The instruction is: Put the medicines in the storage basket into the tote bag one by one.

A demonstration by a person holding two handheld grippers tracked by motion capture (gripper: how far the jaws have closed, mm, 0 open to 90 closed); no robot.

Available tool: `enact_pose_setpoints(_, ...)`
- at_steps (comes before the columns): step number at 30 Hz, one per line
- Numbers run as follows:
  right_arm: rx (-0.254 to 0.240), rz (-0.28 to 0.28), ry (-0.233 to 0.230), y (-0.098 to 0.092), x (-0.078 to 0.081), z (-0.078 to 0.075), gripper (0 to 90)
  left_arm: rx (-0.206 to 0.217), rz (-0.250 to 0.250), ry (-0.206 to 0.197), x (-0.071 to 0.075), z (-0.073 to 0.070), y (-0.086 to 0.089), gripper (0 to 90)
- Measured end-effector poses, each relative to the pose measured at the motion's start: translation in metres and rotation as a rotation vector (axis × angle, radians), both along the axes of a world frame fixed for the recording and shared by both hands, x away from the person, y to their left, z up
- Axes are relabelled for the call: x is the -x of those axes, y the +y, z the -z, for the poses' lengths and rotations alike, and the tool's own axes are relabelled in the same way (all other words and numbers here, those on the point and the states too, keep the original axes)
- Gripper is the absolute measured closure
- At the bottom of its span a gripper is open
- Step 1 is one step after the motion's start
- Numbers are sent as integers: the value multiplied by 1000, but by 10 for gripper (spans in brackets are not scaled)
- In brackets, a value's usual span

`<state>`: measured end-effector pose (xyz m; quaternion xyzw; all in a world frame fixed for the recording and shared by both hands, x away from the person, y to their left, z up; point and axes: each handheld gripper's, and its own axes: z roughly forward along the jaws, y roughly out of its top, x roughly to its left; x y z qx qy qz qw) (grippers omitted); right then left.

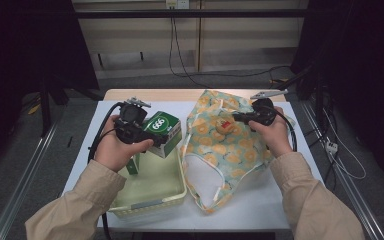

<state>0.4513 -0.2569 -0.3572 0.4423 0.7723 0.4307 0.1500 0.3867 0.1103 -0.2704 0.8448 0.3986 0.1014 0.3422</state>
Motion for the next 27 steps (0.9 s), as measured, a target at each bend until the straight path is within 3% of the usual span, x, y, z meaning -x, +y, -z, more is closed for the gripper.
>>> enact_pose_setpoints(6,-3,-1,-4,-1,1,-1,900,14,62,-2,6,-8,-24,170)
enact_pose_setpoints(13,-6,-1,-10,-3,2,-5,900,33,117,-4,5,-7,-55,170)
enact_pose_setpoints(21,-15,9,-20,-6,1,-13,900,49,153,-3,-3,3,-94,170)
enact_pose_setpoints(27,-15,9,-28,-8,0,-21,900,56,160,14,-17,17,-111,169)
